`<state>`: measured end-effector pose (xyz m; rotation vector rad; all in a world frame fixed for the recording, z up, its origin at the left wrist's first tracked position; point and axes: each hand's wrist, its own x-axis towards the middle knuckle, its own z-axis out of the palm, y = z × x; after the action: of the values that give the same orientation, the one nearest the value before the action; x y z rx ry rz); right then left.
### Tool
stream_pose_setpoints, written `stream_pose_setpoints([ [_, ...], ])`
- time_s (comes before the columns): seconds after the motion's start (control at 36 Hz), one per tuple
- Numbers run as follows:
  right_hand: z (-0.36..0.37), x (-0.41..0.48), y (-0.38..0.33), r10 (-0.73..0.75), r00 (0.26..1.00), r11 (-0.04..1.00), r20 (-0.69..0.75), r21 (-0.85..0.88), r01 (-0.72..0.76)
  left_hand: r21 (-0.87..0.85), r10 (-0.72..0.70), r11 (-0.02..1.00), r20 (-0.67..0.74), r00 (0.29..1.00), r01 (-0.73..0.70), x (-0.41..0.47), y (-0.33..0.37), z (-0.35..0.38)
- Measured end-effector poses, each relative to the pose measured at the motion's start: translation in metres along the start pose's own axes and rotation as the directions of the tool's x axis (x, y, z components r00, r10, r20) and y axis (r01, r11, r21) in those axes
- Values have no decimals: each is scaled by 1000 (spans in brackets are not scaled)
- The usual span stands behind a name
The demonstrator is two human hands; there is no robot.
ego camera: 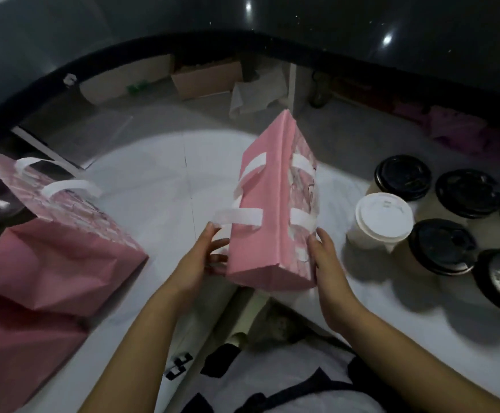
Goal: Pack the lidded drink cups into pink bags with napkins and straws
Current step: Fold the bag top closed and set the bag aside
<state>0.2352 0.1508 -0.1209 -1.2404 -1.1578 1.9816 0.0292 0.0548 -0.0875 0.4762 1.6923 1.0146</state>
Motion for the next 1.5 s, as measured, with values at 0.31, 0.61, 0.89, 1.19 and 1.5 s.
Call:
stream_pose_setpoints([
  [0.31, 34, -15, -6, 161, 958, 974, -239, 194, -115, -239, -44, 969, 88, 995, 64, 2, -3, 11],
  [0.61, 79, -64, 20, 94, 929, 968, -357, 251, -2, -323, -35, 941, 199, 979, 100, -22, -19, -7],
  [0.89, 94, -115, 53, 61, 913, 942, -402, 327, 81, -321, 40, 945, 316, 948, 67, -43, -62, -20],
  [1.19, 99, -154, 62, -152, 911, 945, -384, 214, 248, -303, 162, 950, 267, 950, -77, -91, -66, -17],
  [1.5, 42, -223, 23, -454, 835, 869, -311, 52, 492, -293, 339, 919, 250, 907, -263, -157, -36, 39],
])
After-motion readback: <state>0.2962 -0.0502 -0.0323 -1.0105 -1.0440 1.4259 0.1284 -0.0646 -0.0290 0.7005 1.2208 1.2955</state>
